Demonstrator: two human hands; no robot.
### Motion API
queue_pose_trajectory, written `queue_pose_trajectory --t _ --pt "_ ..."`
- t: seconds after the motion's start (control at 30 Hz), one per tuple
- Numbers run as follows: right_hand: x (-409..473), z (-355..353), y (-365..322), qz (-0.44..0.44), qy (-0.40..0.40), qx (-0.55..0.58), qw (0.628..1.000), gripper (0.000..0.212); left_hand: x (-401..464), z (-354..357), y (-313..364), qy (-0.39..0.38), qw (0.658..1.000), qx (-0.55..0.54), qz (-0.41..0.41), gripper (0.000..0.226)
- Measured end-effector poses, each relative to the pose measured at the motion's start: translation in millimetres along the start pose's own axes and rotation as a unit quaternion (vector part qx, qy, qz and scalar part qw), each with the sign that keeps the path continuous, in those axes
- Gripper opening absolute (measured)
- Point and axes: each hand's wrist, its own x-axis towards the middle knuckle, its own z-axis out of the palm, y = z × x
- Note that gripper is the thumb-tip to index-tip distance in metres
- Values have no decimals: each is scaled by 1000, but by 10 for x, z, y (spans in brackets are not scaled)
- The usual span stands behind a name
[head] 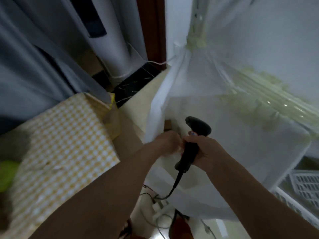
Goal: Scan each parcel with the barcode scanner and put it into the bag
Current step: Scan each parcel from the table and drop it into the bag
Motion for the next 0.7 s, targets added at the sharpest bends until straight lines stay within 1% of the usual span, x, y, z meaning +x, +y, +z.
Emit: queue_pose_trajectory --t 0.1,0.17,0.27,0.33,0.4,0.47,0.53,0.6,0.7 --pt "-281 378 144 -29 -45 -19 998 13 -603 -301 -156 18 993 -118 -8 19" --pt "-440 634 292 -62 -73 -65 993 10 -997 -445 -380 56 985 -161 -27 18" --pt "-641 1053 581 -91 -86 -132 983 14 -1650 -595 -881 128 976 -165 -68 25" --pt "-762 1347 858 -88 -99 -179 975 9 -2133 -609 -1276 155 969 -163 -103 27" --pt "-843 1609 1168 -84 -116 -231 962 10 -2602 -565 -1652 176 957 -183 -142 28" --pt "-927 1914 1589 -86 -135 -298 941 12 -3132 -459 -2078 203 941 -203 -182 32" --pt "-1058 2206 2030 -92 -147 -368 913 8 -3677 -289 -2499 234 924 -217 -213 34" --pt "-1214 2503 2486 -105 -157 -425 885 12 -4206 -71 -2940 250 908 -229 -246 37" --pt "-1464 2915 3125 -112 -192 -484 847 18 -4880 263 -3659 266 880 -261 -296 25"
